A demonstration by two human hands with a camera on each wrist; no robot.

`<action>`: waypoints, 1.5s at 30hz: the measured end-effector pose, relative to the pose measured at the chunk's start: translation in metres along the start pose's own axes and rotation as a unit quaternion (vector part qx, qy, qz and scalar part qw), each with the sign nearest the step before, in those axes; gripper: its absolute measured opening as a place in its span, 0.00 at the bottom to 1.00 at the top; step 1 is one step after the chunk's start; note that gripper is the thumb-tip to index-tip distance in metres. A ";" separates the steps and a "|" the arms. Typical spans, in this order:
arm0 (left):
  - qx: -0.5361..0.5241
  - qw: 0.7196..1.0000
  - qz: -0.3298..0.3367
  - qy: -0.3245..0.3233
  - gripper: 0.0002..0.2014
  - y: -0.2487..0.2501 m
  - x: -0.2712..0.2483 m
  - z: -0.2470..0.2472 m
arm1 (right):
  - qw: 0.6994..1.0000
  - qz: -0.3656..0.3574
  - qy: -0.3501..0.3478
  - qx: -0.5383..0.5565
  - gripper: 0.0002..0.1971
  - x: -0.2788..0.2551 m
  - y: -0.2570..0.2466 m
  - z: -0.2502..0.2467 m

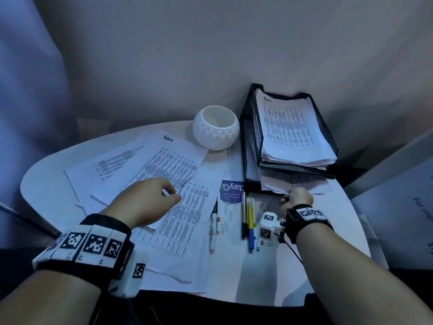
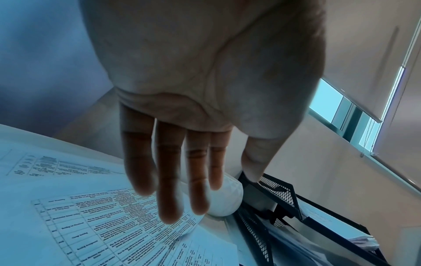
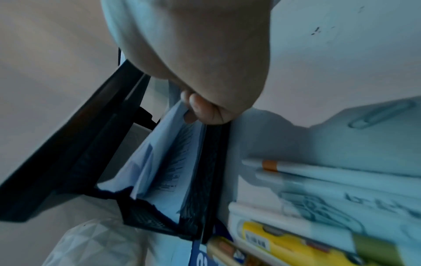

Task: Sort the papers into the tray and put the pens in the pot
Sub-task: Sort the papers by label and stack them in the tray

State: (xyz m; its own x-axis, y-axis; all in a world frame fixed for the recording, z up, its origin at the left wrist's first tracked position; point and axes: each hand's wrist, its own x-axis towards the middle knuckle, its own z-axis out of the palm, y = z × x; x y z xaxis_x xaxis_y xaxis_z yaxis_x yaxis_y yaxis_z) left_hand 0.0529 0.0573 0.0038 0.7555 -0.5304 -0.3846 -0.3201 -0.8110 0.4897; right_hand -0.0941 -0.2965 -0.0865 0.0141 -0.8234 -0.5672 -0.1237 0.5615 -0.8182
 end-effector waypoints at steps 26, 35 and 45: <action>-0.012 0.999 -0.018 0.049 0.15 -0.011 -0.001 -0.029 | 0.978 0.034 -0.192 -0.073 0.12 -0.102 0.070 0.130; -0.041 0.997 -0.015 0.064 0.16 -0.015 -0.005 -0.044 | 0.905 -0.050 -0.227 -0.357 0.14 -0.147 0.111 0.184; -0.055 0.996 -0.010 0.073 0.16 -0.018 -0.004 -0.053 | 0.857 -0.102 -0.219 -0.455 0.08 -0.154 0.114 0.205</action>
State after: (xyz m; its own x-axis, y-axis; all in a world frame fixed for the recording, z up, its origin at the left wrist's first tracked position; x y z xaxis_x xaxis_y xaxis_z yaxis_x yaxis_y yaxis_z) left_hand 0.0853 0.0869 0.0380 0.8389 -0.4659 -0.2813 -0.2450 -0.7848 0.5693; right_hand 0.0930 -0.0888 -0.1121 0.4745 -0.6753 -0.5646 -0.7944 -0.0521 -0.6052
